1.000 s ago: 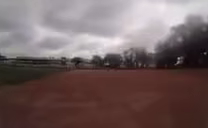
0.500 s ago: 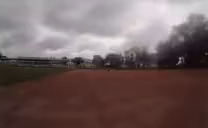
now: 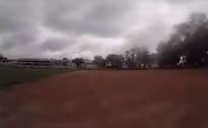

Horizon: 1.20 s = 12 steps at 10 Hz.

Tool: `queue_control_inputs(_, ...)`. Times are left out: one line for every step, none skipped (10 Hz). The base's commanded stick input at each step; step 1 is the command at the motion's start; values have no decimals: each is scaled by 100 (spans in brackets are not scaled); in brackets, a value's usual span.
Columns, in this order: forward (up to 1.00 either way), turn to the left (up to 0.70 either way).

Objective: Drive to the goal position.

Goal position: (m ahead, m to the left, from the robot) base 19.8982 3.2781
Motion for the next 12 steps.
queue_control_inputs(70,0)
queue_control_inputs(70,0)
queue_control_inputs(70,0)
queue_control_inputs(70,0)
queue_control_inputs(70,0)
queue_control_inputs(70,0)
queue_control_inputs(70,0)
queue_control_inputs(70,0)
queue_control_inputs(70,0)
queue_control_inputs(70,0)
queue_control_inputs(70,0)
queue_control_inputs(70,0)
